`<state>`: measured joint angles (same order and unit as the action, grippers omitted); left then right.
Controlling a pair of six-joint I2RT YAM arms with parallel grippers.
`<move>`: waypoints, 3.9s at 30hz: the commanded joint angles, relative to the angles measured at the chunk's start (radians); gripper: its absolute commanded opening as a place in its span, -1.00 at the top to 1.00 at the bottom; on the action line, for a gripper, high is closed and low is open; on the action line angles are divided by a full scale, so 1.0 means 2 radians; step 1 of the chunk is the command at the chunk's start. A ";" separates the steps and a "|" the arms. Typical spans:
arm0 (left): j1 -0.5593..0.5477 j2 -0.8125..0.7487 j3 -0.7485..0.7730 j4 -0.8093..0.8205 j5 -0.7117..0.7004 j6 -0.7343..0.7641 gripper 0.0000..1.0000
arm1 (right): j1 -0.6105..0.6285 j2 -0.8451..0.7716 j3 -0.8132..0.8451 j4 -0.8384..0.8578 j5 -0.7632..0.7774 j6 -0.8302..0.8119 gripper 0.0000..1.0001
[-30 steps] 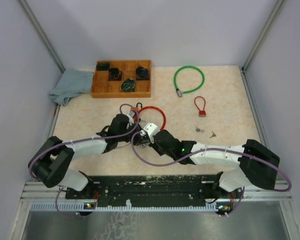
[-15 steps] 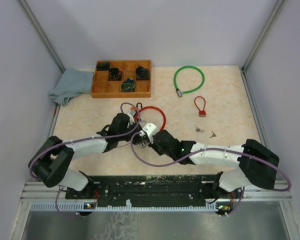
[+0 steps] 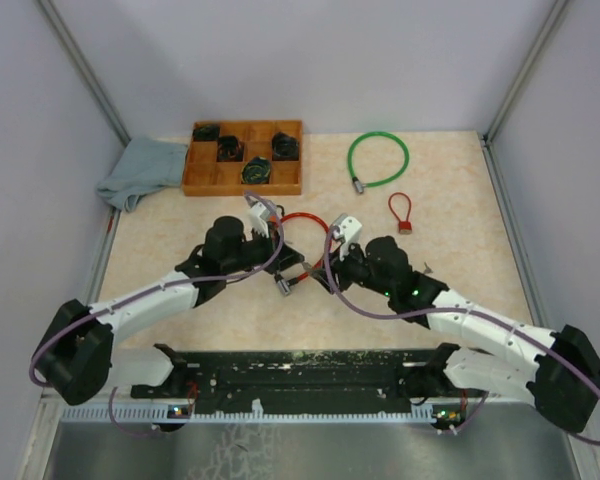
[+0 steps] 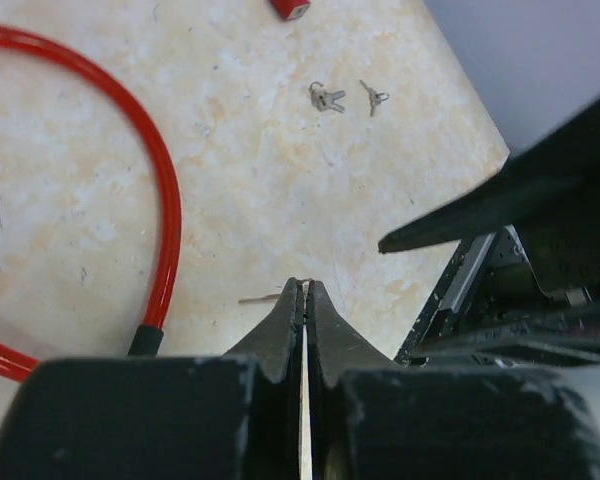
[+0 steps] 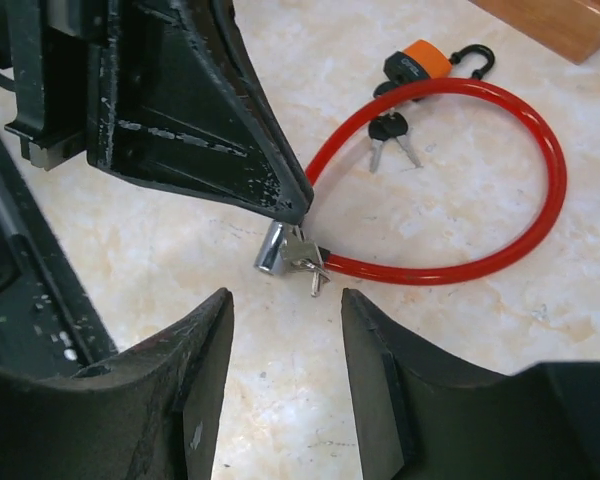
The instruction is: Unlock with the key
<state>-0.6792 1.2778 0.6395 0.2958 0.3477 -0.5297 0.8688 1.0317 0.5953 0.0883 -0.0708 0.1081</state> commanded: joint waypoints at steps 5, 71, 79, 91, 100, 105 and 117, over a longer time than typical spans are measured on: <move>-0.004 -0.051 0.011 0.033 0.091 0.136 1.00 | -0.095 -0.031 -0.049 0.150 -0.222 0.093 0.03; -0.006 -0.100 -0.044 0.193 0.200 0.045 0.98 | -0.141 0.036 -0.141 0.537 -0.375 0.257 1.00; -0.005 -0.113 -0.013 -0.007 0.040 0.042 -0.04 | -0.149 -0.005 -0.142 0.383 -0.310 0.197 1.00; -0.008 0.009 0.096 -0.326 -0.184 -0.046 -0.37 | -0.150 -0.094 -0.150 0.195 -0.216 0.114 1.00; -0.008 0.165 0.205 -0.443 -0.234 -0.085 -0.34 | -0.150 -0.107 -0.167 0.190 -0.203 0.111 1.00; -0.008 0.220 0.231 -0.444 -0.220 -0.098 -0.23 | -0.150 -0.110 -0.169 0.186 -0.201 0.112 1.00; -0.020 0.268 0.242 -0.432 -0.192 -0.114 0.08 | -0.150 -0.103 -0.166 0.185 -0.204 0.112 1.00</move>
<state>-0.7063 1.7756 1.1137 -0.5713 -0.0700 -0.7372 0.5732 0.8307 0.2478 0.4179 -0.4721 0.3405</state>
